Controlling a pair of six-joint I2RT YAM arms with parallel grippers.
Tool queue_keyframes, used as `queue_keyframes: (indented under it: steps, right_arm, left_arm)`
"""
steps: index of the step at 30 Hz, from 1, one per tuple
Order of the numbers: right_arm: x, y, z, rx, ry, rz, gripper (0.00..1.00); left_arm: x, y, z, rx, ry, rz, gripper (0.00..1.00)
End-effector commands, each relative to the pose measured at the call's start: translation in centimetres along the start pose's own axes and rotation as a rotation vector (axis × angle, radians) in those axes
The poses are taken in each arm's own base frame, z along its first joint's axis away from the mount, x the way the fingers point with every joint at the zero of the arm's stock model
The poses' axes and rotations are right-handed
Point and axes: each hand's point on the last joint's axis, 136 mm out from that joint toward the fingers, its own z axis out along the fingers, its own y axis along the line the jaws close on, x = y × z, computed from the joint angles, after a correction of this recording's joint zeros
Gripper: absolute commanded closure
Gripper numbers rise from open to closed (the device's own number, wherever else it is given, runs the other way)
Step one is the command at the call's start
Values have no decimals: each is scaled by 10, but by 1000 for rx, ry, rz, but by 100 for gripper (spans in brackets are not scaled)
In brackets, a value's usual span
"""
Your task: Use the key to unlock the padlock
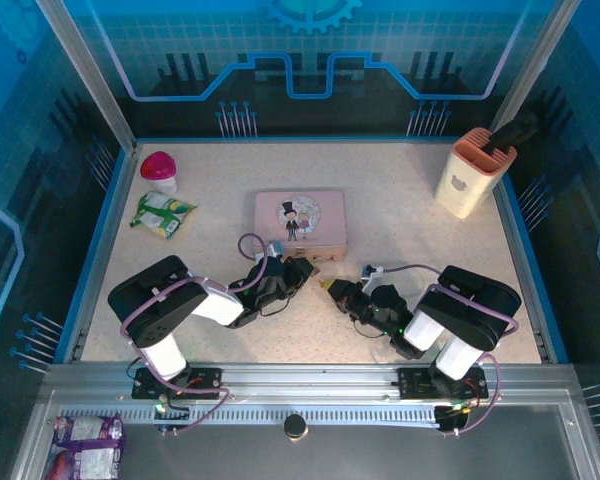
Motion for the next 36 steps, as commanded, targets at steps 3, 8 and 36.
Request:
queue_keyframes:
  steps: [3,8,36]
  right_arm:
    - [-6,25,3,-84,-18,6,100]
    - [-6,19,5,-64,-15,13,100]
    - [-9,16,0,-55,-63,50,100]
  left_arm:
    - [-5,-38,-5,153,-14,-21,100]
    - [-4,-40,-5,161,-3,-21,100]
    - [-4,-40,-8,198,-7,-29,100]
